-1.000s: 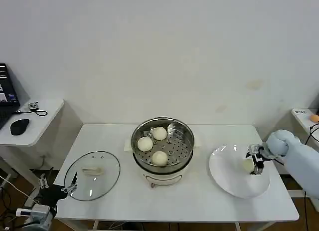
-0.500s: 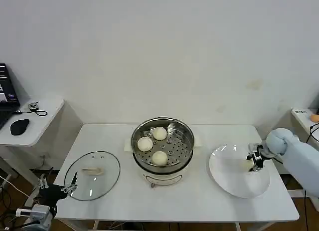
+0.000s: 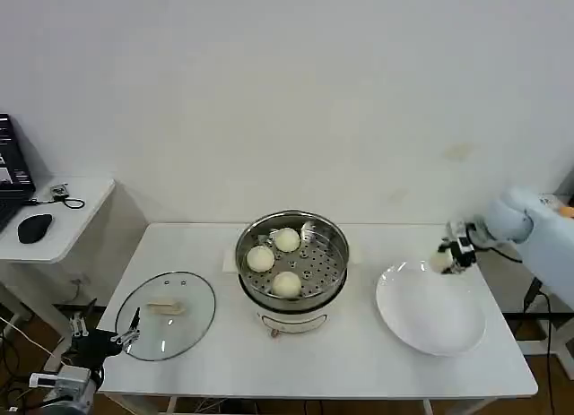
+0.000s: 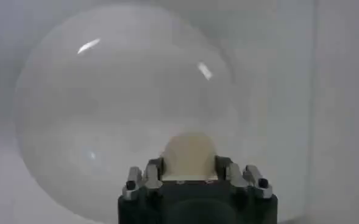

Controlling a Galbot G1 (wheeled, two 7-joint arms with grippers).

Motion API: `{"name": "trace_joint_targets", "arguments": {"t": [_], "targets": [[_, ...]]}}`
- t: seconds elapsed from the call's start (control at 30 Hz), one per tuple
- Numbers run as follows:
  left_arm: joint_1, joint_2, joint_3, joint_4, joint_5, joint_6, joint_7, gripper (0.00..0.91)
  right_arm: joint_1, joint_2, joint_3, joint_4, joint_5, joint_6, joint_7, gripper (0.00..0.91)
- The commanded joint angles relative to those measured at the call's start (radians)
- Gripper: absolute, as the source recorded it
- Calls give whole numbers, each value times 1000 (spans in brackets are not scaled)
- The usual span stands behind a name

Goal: Take steamed baozi put them in steamer then cover it.

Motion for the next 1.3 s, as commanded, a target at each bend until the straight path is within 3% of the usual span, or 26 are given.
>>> {"name": "trace_joint_targets", "arguments": {"t": [0.03, 0.43, 0.8, 1.3], "targets": [[0, 0, -1, -3, 2, 0, 0, 907, 352, 75, -252, 137, 244, -123, 35, 584], [0, -4, -13, 1, 0, -4, -1, 907, 534, 346, -440, 172, 504, -296, 157, 595], [-1, -5, -28, -2, -6, -5, -1, 907, 425, 465, -525, 116, 639, -412, 245, 595], [-9, 6, -37, 3, -12, -4, 0, 907, 304, 515, -502, -10, 563, -406, 255, 595]]}}
